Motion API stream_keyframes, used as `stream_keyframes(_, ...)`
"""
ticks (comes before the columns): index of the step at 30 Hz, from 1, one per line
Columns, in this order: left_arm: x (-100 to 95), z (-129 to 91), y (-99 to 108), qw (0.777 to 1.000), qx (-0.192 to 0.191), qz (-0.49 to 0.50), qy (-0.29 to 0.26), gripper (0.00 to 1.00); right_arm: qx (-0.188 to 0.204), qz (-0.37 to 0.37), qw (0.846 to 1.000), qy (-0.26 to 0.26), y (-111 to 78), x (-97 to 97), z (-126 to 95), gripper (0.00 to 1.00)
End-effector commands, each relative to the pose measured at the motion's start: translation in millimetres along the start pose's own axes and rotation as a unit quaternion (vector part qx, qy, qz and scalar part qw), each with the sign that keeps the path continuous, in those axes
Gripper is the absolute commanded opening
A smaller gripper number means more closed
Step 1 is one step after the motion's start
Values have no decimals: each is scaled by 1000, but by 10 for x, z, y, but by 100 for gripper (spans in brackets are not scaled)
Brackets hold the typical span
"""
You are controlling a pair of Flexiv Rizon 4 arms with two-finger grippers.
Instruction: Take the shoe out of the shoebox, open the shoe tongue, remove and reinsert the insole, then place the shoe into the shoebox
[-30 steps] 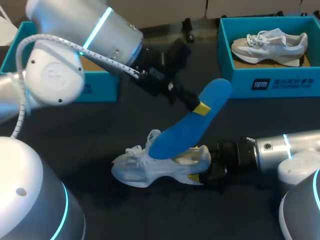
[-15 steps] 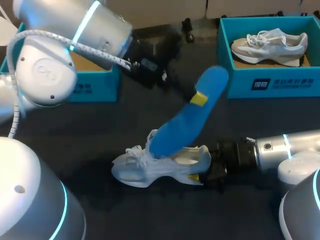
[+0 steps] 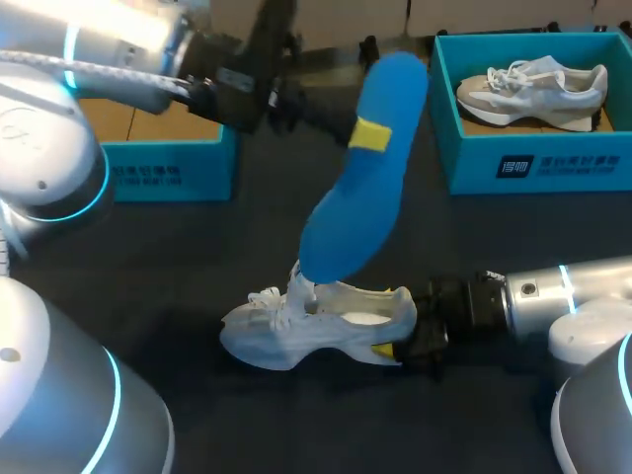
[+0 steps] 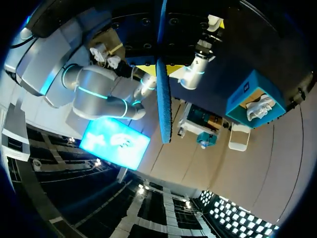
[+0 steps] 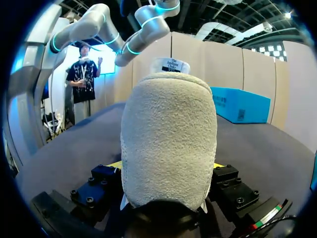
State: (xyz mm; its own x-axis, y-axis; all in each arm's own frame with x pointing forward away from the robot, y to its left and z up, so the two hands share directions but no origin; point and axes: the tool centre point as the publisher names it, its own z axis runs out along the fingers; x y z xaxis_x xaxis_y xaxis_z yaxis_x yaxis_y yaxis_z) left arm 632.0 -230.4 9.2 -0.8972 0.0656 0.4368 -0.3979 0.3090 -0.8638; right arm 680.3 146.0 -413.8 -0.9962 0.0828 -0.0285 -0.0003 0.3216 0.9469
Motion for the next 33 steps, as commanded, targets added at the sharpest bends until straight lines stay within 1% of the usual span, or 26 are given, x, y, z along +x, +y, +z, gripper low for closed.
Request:
stream_keyframes(1, 128, -139, -82, 1000, 13, 4, 5, 0, 3, 0, 1000, 0, -1, 26, 16, 0)
stream_keyframes(13, 128, -139, -82, 1000, 13, 4, 5, 0, 3, 0, 1000, 0, -1, 26, 16, 0)
stream_keyframes(14, 119, -131, -66, 1000, 16, -10, 15, 0, 3, 0, 1000, 0, -1, 26, 16, 0)
stream_keyframes(15, 171, -154, -83, 999, 25, -7, 24, 0, 3, 0, 1000, 0, -1, 26, 16, 0)
stream_keyframes(17, 297, -200, -190, 999, 37, 0, 31, 0, 3, 0, 1000, 0, -1, 26, 16, 0)
stream_keyframes(20, 485, -257, -326, 998, 42, 23, 33, 0, 3, 0, 1000, 0, -1, 26, 16, 0)
stream_keyframes(23, 615, -327, -425, 998, 49, 35, 29, 0, 3, 0, 1000, 0, -1, 26, 16, 0)
stream_keyframes(27, 738, -431, -487, 997, 61, 39, 24, 0, 3, 0, 1000, 0, -1, 26, 16, 0)
stream_keyframes(30, 800, -492, -521, 997, 62, 43, 22, 0, 3, 0, 1000, 0, -1, 26, 16, 0)
stream_keyframes(33, 869, -540, -532, 997, 53, 43, 22, 0, 3, 0, 1000, 0, -1, 26, 16, 0)
